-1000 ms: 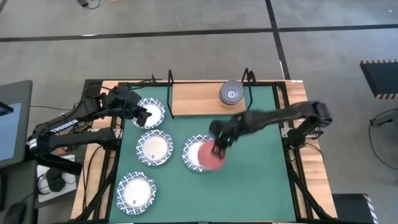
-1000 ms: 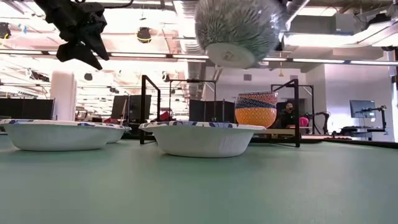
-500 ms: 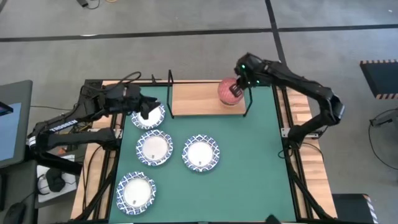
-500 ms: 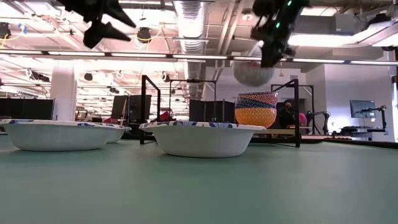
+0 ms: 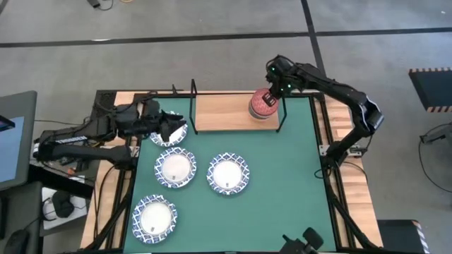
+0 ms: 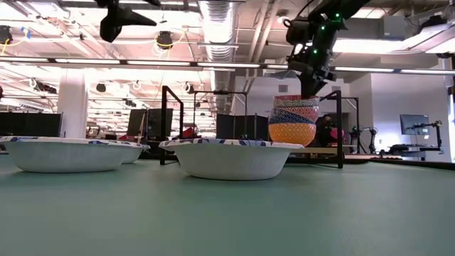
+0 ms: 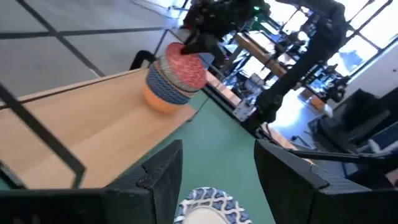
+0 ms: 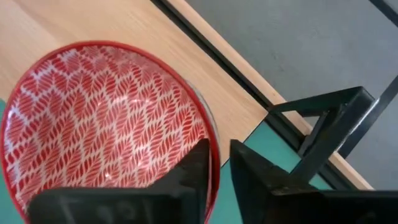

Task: Place and stack bowls onto a shelf
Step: Stack the red ceramic bowl on top of the dark blue ceramic bowl on the shelf

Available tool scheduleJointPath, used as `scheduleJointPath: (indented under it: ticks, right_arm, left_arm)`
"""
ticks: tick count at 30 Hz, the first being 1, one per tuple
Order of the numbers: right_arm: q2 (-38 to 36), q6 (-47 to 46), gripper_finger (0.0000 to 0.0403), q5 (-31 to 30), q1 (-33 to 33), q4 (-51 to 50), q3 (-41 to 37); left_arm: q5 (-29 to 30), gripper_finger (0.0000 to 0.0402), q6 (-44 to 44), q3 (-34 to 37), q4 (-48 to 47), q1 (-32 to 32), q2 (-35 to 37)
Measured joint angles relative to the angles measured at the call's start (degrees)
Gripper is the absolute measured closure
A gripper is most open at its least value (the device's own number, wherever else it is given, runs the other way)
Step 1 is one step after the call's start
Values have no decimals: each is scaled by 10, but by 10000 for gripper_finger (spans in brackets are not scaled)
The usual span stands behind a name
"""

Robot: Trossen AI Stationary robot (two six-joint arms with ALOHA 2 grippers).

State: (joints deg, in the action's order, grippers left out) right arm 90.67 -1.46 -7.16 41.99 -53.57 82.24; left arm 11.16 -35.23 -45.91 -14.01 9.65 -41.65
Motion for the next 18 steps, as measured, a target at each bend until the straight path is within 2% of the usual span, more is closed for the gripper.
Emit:
scheduleJointPath:
  ticks: [9,18]
  right_arm:
    - [5,-4,231,48,-15,37,0]
    - [-10,-15,231,44,-34,55,0]
  left_arm:
    - [42,219,40,0,86,-68,-52]
    - [45,219,37,0,116,-91,-92]
